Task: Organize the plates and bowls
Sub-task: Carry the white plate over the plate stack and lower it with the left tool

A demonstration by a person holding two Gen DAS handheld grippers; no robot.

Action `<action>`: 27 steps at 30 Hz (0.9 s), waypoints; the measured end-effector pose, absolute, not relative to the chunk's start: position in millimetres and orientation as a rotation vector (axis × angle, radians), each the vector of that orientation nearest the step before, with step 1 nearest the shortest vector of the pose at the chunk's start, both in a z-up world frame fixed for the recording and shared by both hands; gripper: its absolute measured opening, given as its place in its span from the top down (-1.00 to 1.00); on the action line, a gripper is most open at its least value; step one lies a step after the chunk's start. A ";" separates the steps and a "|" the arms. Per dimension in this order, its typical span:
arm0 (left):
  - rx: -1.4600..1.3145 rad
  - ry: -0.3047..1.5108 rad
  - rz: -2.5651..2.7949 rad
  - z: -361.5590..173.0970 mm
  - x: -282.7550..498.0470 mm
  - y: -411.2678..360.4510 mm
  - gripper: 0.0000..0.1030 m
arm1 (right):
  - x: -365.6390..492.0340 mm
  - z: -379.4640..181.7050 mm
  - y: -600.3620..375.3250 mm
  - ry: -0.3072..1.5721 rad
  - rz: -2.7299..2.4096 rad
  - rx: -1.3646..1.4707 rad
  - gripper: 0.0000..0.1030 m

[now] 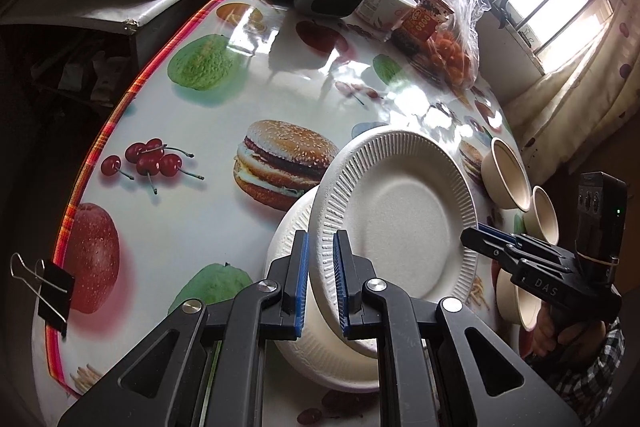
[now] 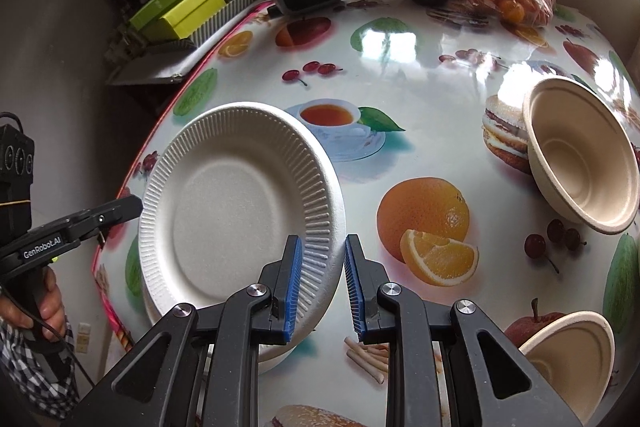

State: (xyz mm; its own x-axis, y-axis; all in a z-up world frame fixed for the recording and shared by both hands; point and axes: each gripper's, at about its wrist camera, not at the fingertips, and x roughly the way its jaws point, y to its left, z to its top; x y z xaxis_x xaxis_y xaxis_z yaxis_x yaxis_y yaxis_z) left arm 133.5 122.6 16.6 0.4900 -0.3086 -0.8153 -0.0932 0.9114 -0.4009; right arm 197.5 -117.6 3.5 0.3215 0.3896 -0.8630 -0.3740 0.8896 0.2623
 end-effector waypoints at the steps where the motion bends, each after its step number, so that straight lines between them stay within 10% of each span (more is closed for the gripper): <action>1: -0.418 1.063 -0.133 15.2 131.9 122.5 0.76 | 196.1 2.0 -116.1 1.141 0.501 0.012 0.60; 27: -0.426 1.116 -0.113 -3.7 113.7 130.5 0.76 | 175.7 -16.6 -100.0 1.168 0.500 -0.041 0.55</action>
